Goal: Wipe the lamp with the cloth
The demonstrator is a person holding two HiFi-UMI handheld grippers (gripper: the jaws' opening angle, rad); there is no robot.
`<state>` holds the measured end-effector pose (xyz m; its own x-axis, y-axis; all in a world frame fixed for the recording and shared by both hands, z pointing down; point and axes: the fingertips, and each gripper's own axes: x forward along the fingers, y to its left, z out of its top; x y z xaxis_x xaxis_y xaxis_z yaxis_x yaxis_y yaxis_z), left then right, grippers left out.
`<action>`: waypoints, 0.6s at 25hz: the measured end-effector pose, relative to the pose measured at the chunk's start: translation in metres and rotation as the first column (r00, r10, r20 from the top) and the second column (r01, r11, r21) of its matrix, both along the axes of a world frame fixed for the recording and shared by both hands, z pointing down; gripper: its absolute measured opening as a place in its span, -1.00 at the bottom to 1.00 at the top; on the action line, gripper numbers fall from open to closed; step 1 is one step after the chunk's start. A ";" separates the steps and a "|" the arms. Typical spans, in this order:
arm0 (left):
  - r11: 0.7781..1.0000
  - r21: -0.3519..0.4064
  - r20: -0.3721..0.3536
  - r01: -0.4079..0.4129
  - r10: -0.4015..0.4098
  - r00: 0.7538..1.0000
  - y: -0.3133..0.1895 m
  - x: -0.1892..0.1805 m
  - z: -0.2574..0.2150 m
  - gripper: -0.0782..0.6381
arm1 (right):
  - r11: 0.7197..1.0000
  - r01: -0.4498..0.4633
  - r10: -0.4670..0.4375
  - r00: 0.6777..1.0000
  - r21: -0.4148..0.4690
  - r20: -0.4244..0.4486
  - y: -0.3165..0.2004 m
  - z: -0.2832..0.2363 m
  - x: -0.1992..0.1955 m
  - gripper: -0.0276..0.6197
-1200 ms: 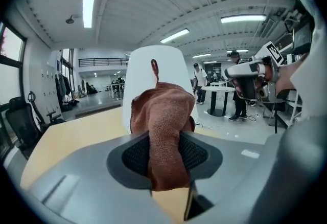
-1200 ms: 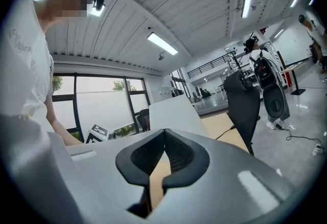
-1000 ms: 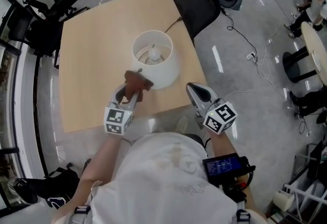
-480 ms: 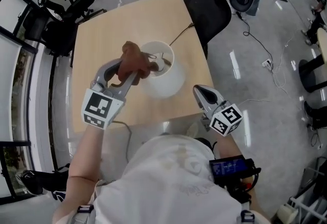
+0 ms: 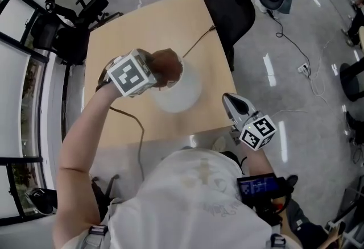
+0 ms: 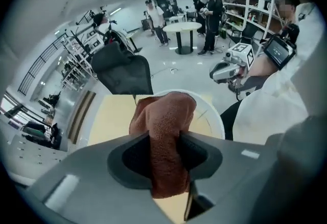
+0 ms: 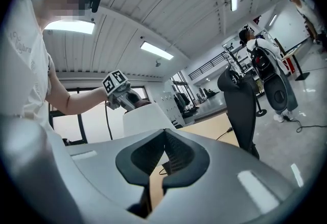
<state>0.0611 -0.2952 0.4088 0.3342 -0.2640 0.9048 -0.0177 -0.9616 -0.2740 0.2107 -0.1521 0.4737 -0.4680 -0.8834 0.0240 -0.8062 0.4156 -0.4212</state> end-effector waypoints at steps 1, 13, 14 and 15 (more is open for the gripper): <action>1.000 0.004 0.040 0.002 -0.002 0.999 -0.005 0.001 0.005 -0.37 | 1.000 0.003 -0.003 1.000 0.001 0.003 -0.001 0.000 0.003 -0.88; 0.961 -0.275 0.146 0.004 0.037 0.989 0.036 0.006 0.050 -0.37 | 0.999 0.047 -0.047 0.998 0.008 0.034 -0.010 0.009 0.015 -0.88; 0.958 -0.288 0.179 0.003 0.051 0.983 0.039 0.002 0.052 -0.37 | 0.999 0.052 -0.052 0.998 0.007 0.034 -0.010 0.010 0.015 -0.88; 0.957 -0.290 0.212 0.008 0.056 0.976 0.039 -0.001 0.052 -0.37 | 0.998 0.056 -0.056 0.998 0.006 0.036 -0.011 0.011 0.017 -0.88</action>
<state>0.0596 -0.2564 0.4611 0.1259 0.0231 0.9918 0.0348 -0.9992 0.0189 0.2274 -0.1633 0.4851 -0.5172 -0.8558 0.0020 -0.7657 0.4617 -0.4478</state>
